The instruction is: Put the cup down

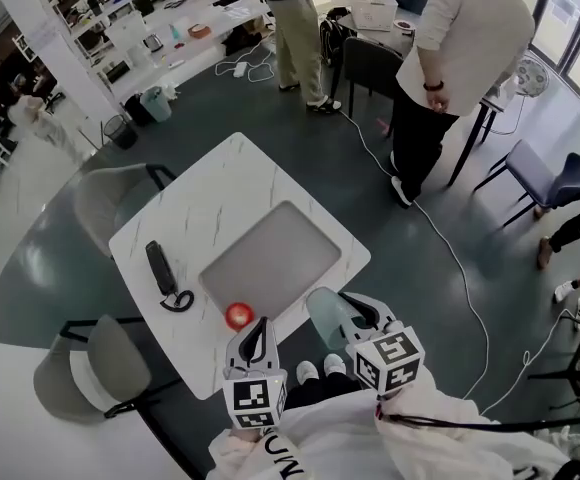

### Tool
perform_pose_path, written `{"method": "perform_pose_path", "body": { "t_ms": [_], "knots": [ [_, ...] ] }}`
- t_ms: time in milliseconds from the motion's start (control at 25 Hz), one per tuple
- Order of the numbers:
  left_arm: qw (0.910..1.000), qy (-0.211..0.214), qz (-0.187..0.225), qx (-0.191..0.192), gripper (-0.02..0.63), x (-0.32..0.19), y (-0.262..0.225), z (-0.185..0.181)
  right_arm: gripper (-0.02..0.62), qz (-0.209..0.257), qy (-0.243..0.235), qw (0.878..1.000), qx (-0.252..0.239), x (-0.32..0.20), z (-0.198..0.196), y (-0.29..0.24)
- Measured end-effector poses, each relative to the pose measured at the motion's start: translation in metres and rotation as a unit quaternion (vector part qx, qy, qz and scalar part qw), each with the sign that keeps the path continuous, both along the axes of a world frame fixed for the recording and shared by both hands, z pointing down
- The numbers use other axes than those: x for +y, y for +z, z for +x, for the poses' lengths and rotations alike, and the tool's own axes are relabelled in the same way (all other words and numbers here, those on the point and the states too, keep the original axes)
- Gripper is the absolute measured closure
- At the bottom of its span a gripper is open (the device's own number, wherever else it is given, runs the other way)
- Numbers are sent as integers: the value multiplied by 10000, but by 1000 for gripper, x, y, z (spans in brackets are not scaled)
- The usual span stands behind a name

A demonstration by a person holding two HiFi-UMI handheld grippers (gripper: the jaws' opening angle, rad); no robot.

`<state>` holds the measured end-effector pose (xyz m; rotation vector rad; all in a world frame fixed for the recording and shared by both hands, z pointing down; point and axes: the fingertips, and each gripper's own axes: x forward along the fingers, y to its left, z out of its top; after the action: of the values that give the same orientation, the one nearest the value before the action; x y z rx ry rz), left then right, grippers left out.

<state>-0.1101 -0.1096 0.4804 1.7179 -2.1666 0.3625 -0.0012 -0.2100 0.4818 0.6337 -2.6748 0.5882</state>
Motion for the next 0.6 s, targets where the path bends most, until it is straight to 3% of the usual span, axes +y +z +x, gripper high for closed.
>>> {"method": "perform_pose_path", "body": {
  "t_ms": [600],
  "knots": [
    [9997,-132,-116,141,598,-10,24,-48,577,61,-189,9973,707,-25,-43,31]
  ]
}}
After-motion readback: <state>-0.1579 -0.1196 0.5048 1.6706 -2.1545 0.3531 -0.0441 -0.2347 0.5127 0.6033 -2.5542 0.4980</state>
